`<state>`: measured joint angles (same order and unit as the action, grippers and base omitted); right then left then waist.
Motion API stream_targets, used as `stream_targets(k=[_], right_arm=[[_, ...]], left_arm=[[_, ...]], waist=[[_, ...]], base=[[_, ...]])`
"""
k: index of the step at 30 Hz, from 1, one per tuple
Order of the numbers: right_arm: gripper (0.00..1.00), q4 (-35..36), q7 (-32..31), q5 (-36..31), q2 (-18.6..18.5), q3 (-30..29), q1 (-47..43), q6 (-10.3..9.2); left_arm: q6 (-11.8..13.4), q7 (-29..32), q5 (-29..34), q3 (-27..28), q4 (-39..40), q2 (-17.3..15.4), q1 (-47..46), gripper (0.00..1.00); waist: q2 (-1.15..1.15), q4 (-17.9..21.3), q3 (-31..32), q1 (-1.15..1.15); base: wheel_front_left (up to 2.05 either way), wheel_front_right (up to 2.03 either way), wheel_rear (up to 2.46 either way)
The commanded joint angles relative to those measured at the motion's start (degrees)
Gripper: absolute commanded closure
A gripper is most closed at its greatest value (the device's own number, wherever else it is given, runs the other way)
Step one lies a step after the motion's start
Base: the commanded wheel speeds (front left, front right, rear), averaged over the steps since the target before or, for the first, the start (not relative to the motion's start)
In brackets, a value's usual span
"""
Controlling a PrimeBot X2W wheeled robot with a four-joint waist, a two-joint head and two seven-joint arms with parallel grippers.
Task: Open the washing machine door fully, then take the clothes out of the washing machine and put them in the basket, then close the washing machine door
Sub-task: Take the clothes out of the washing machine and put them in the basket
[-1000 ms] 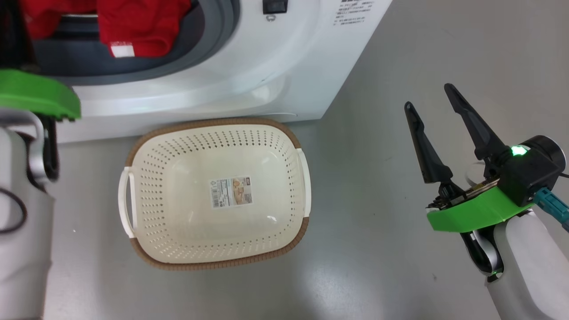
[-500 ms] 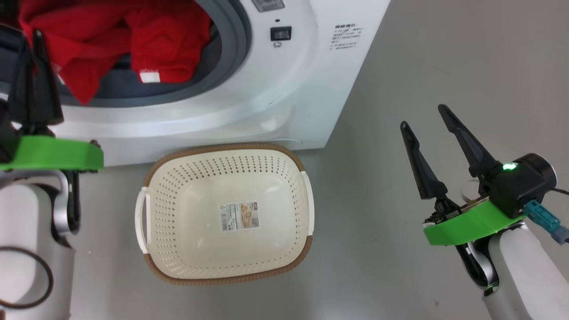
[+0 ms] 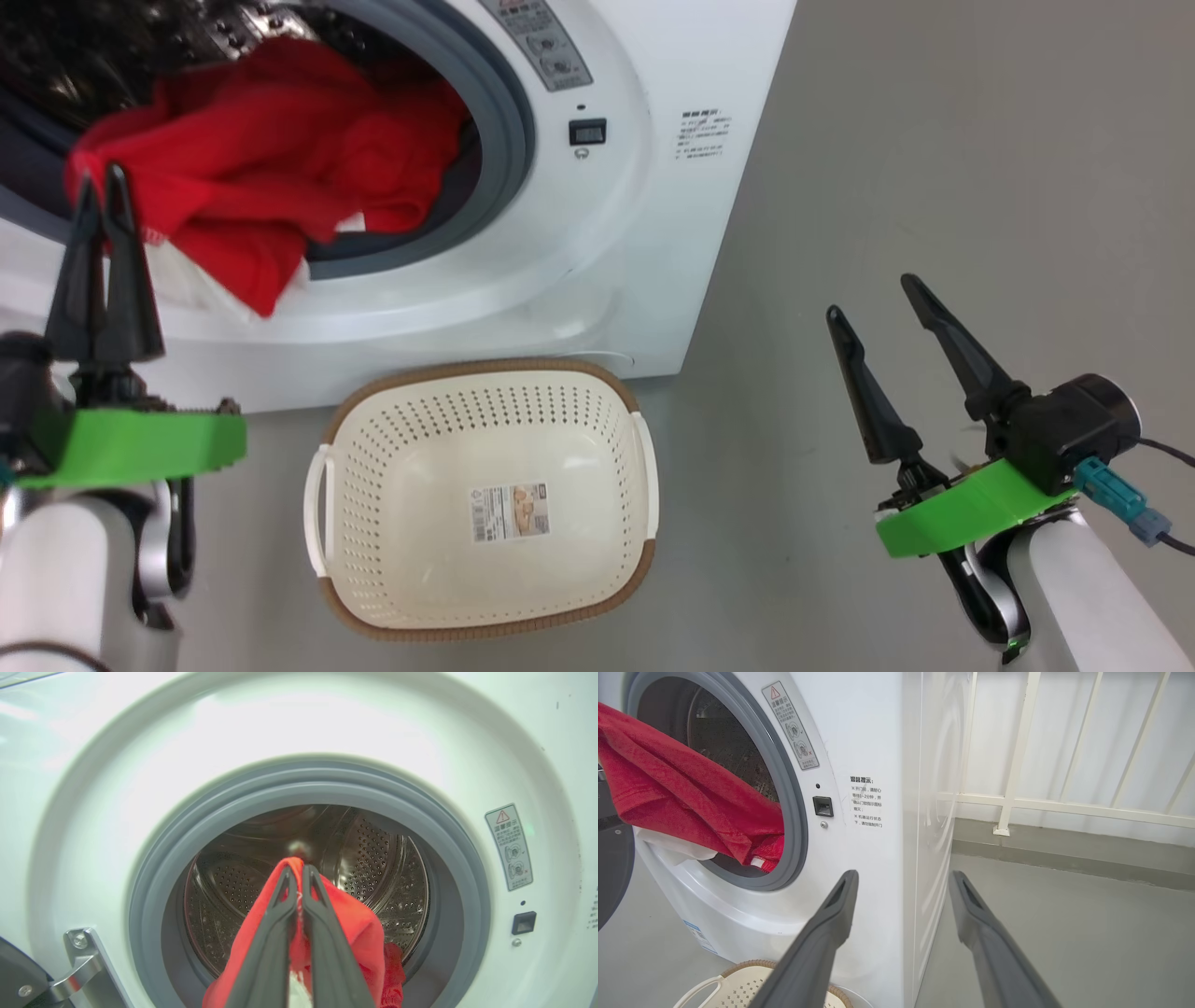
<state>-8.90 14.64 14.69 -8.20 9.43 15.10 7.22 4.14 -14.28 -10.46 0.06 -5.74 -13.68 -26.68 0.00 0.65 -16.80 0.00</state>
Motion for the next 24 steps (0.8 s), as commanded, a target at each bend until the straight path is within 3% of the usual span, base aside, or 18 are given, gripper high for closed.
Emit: stream_targets(k=[1,16,24], right_arm=[[0.0,1.08,0.36,0.79,0.17,1.02,-0.92,0.26],[0.0,0.11,0.36,1.36,0.38,1.85,-2.42,0.26],[0.0,0.37,0.36,1.37,0.31,2.12,-2.27,0.26]], left_arm=[[0.59,-0.2,0.43,2.04,2.9,-1.93,0.89,1.0],[2.35,4.9,1.01,0.42,19.0,-1.46,9.31,1.0],[2.51,6.35,0.12,-0.22,21.63,-0.98,11.19,1.0]], waist=[[0.0,0.07,1.62,0.0],[0.0,-0.91,5.42,0.0],[0.0,-0.88,4.65,0.0]], base=[[0.0,0.0,0.0],[0.0,0.0,0.0],[0.0,0.0,0.0]])
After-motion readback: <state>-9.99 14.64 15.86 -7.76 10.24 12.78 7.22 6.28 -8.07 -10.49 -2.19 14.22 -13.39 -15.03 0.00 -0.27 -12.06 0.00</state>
